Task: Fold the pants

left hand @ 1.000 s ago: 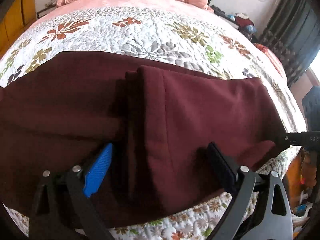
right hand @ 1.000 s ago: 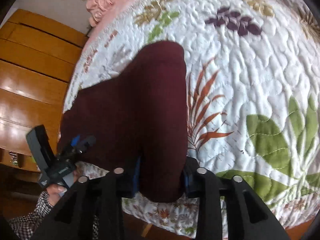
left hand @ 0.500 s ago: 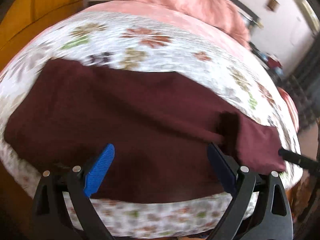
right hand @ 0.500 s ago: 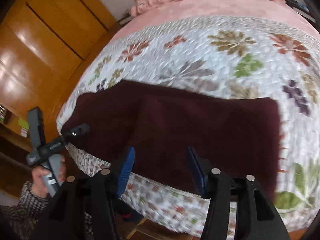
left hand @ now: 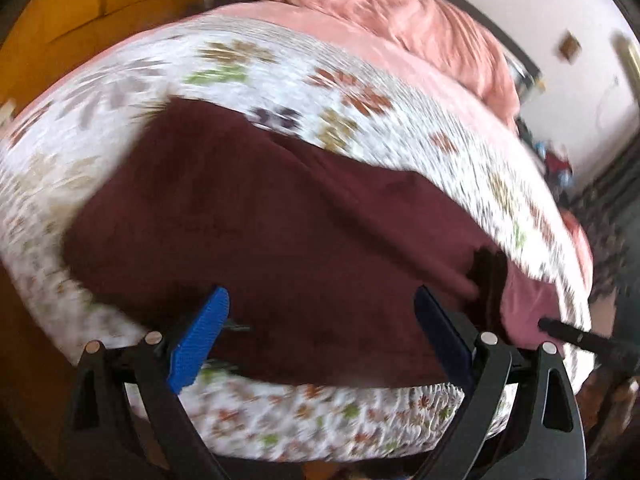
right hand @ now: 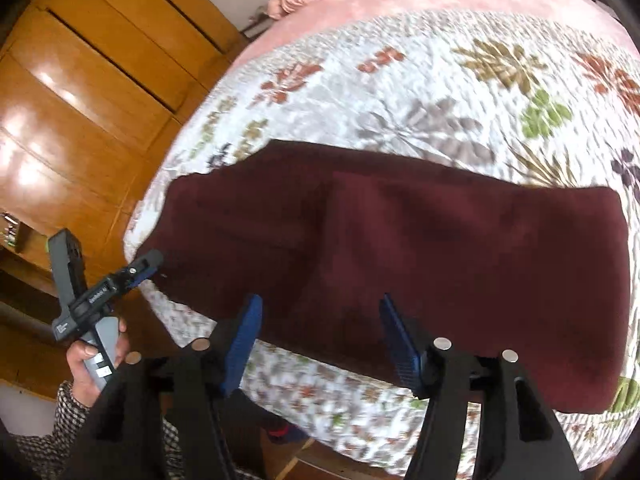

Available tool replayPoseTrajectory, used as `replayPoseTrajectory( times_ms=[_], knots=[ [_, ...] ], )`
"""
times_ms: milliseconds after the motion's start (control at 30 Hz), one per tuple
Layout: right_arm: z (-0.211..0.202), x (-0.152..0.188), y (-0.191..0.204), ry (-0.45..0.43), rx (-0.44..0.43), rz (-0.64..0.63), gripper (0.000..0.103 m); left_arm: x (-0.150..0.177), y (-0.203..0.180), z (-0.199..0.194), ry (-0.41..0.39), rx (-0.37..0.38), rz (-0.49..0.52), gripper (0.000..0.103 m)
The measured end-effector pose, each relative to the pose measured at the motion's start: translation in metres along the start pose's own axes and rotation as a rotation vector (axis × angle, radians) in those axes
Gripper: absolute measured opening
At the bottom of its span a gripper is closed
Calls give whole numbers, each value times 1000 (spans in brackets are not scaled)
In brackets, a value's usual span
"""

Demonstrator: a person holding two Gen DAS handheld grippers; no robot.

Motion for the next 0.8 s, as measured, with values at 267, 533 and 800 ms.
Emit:
replayPoseTrajectory(
  times_ms=[267, 533, 800],
  knots=[
    [26, 2, 9, 34, -8, 22, 62, 28, 97, -22, 31, 70, -400, 92],
    [42, 4, -6, 52, 3, 50, 61, 34, 119, 5, 22, 229, -551, 92],
    [47, 4, -7, 52, 16, 41, 63, 24, 117, 15, -9, 312, -602, 90]
  ],
)
Point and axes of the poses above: each gripper's, at about its wrist camera, not at the fingertips, and z roughly the way its jaws point, y to its left, x to its underside, the point moved 2 cm from there along z, roughly the way its jaws point, and after that the axes turned 9 degrees about z, right-handed, at the moved point
